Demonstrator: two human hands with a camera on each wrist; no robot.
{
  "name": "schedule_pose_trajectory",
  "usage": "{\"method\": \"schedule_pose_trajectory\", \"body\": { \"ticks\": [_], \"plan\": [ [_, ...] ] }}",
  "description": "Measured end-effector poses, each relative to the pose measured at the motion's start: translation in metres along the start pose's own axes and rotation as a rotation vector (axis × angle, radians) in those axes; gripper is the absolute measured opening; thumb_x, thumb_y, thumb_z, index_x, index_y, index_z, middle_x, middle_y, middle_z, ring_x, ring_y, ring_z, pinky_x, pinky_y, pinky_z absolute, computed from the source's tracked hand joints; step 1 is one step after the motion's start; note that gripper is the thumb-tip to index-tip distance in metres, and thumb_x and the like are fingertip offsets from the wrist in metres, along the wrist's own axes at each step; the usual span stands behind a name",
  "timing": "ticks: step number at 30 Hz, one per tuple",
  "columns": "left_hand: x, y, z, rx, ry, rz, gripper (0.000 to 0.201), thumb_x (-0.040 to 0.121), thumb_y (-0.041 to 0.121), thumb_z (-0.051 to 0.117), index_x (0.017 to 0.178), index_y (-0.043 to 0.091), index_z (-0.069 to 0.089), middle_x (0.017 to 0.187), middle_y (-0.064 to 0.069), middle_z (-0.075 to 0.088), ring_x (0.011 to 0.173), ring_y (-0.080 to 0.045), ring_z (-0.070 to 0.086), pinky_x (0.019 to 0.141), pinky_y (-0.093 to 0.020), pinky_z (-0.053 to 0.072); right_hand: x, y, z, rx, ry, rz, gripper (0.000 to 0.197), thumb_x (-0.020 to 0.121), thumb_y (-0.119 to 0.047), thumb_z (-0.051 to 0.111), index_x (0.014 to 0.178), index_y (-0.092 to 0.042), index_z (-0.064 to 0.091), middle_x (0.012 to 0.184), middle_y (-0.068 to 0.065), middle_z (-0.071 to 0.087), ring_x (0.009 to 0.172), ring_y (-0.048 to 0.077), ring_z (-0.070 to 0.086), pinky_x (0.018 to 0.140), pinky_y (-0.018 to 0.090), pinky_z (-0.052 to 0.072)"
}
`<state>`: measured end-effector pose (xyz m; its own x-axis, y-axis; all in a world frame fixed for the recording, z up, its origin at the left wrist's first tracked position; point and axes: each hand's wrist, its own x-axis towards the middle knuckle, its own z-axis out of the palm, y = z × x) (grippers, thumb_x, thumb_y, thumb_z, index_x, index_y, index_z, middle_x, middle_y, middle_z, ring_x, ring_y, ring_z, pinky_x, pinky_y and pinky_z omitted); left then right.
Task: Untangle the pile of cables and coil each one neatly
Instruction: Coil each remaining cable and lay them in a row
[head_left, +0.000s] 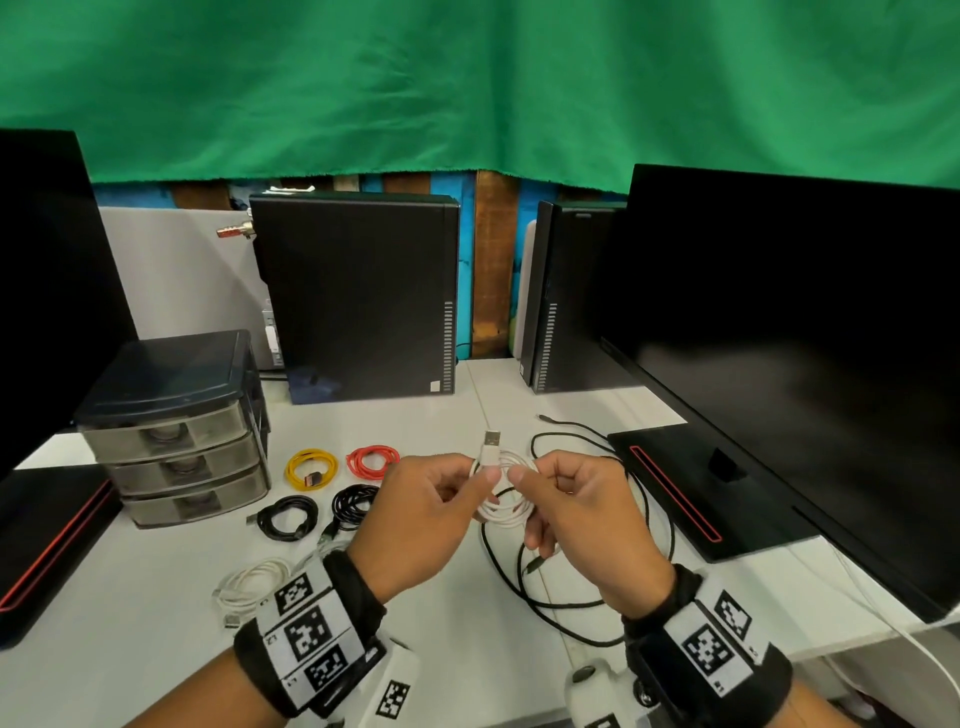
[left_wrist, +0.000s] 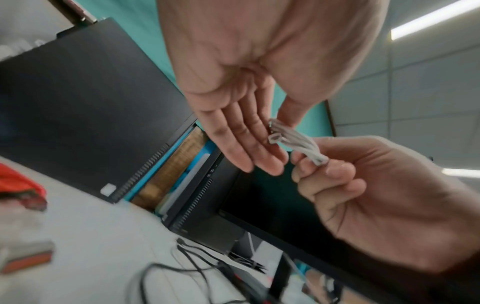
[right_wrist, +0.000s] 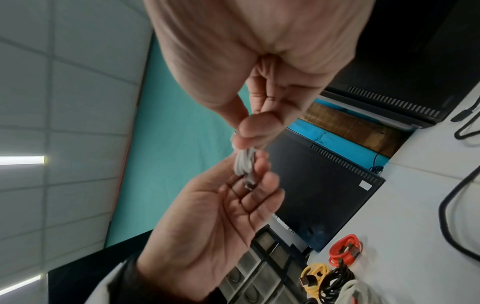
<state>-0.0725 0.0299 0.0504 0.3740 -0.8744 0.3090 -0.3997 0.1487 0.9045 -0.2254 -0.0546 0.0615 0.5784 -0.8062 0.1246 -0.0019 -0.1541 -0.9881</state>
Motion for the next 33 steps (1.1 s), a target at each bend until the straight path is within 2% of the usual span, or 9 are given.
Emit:
{"method": "schedule_pose_trajectory", "body": {
  "ticks": [2,5,11,13,16,22,25,30,33],
  "plan": [
    [0.003,0.006,-0.003,-0.274,-0.074,-0.248,0.027,0.096,0.023,0.062,0.096,-0.001,0.075,0.089,-0.014,0.077,0.080,-0.025,0.072,0.071,-0.028,0.060,0.000,0.000,0.001,0.012,-0.025,-0.020,0.026,0.095,-0.020,0.067,0.083,0.003,0.067,0.059,0.016,0.062,0.048,0.026,0.053,0.043,0.026,0.043],
    [0.004,0.016,-0.009,-0.616,-0.215,-0.533,0.028,0.097,0.027,0.060,0.101,0.004,0.075,0.097,-0.016,0.076,0.077,-0.021,0.073,0.070,-0.029,0.060,0.002,-0.003,-0.003,0.089,-0.100,-0.037,0.024,0.097,-0.018,0.062,0.087,0.003,0.069,0.068,0.013,0.066,0.051,0.020,0.055,0.043,0.024,0.042],
    [0.006,0.011,-0.011,-0.132,-0.211,-0.379,0.029,0.098,0.032,0.061,0.111,0.009,0.072,0.102,-0.006,0.076,0.083,-0.010,0.069,0.077,-0.024,0.055,0.004,0.009,-0.008,0.033,-0.091,0.115,0.022,0.093,-0.018,0.067,0.083,0.000,0.072,0.054,0.006,0.049,0.047,0.010,0.039,0.043,0.019,0.028],
    [0.010,0.011,-0.018,-0.088,-0.186,-0.380,0.033,0.095,0.032,0.066,0.124,0.017,0.066,0.108,0.004,0.072,0.093,-0.004,0.065,0.074,-0.015,0.051,0.006,0.016,-0.006,0.026,-0.063,0.163,0.019,0.092,-0.014,0.067,0.086,0.004,0.069,0.055,0.008,0.050,0.046,0.011,0.040,0.043,0.021,0.027],
    [0.018,0.011,-0.032,-0.092,-0.105,-0.379,0.047,0.091,0.034,0.070,0.136,0.027,0.055,0.125,0.005,0.066,0.110,-0.007,0.062,0.072,-0.016,0.045,0.021,0.031,0.000,0.018,0.070,0.201,0.013,0.092,-0.005,0.069,0.089,-0.002,0.056,0.060,0.011,0.056,0.043,0.013,0.045,0.039,0.021,0.031],
    [0.027,0.006,-0.045,-0.153,0.028,-0.384,0.022,0.093,0.028,0.070,0.115,0.026,0.067,0.112,-0.001,0.073,0.103,-0.012,0.064,0.089,-0.032,0.050,0.092,0.070,0.027,-0.073,0.140,0.303,0.030,0.089,-0.003,0.070,0.072,-0.011,0.046,0.049,0.007,0.055,0.040,0.016,0.048,0.037,0.021,0.034],
    [0.030,0.003,-0.047,-0.192,0.038,-0.392,0.017,0.093,0.022,0.068,0.110,0.023,0.069,0.111,-0.003,0.074,0.102,-0.014,0.064,0.087,-0.032,0.049,0.113,0.077,0.048,-0.119,0.144,0.324,0.027,0.088,-0.006,0.072,0.075,-0.011,0.049,0.054,0.010,0.058,0.040,0.016,0.052,0.039,0.022,0.038],
    [0.032,0.001,-0.053,-0.198,0.059,-0.416,0.012,0.094,0.019,0.065,0.102,0.024,0.072,0.105,0.000,0.077,0.106,-0.020,0.069,0.099,-0.043,0.051,0.130,0.082,0.073,-0.097,0.142,0.346,0.029,0.090,-0.006,0.070,0.072,-0.011,0.048,0.061,0.014,0.060,0.044,0.019,0.053,0.042,0.025,0.043],
    [0.038,0.009,-0.070,-0.221,0.134,-0.388,0.011,0.094,0.019,0.066,0.103,0.022,0.072,0.104,0.002,0.077,0.105,-0.018,0.071,0.097,-0.042,0.052,0.139,0.084,0.079,-0.176,0.213,0.377,0.030,0.089,-0.009,0.072,0.071,-0.012,0.049,0.076,0.020,0.069,0.052,0.024,0.060,0.048,0.030,0.051]
  ]
}}
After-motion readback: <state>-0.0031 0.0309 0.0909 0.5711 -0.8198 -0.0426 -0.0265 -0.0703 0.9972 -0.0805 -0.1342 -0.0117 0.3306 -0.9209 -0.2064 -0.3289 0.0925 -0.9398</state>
